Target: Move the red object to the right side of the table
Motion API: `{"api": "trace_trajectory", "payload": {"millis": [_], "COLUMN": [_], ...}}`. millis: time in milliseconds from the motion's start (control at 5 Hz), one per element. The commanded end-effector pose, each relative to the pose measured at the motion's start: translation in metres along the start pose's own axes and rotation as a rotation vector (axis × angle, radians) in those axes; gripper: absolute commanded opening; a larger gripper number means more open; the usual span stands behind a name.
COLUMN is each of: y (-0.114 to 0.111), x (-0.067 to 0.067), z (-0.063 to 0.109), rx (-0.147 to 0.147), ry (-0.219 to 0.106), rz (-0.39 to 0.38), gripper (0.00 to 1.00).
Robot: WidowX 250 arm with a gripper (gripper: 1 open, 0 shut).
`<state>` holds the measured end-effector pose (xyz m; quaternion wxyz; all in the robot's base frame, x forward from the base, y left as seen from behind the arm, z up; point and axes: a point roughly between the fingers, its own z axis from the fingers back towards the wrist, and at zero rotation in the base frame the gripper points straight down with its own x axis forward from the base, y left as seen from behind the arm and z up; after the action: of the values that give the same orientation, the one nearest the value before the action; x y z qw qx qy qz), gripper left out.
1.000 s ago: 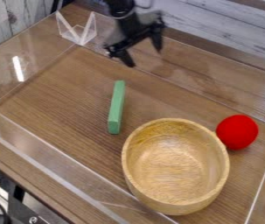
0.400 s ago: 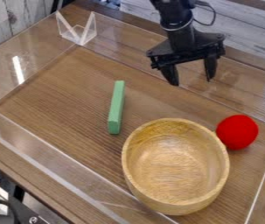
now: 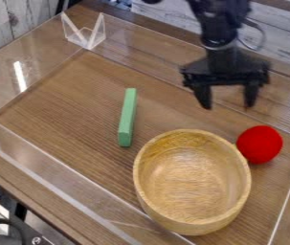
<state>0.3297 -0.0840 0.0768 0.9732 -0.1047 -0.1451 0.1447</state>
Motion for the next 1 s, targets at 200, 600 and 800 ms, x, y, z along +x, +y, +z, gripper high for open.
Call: {"api": "trace_trajectory", "payload": {"millis": [200,600,800], "y": [-0.059,-0.059,-0.059], "x": [-0.01,-0.017,-0.013], "z": [-0.004,-0.032,-0.033], "rx": [0.053,0.144,0.162], "ry": [-0.009,0.013,0.016], "rz": [-0.098,-0.121,-0.148], "gripper": [1.0,1.0,1.0]}}
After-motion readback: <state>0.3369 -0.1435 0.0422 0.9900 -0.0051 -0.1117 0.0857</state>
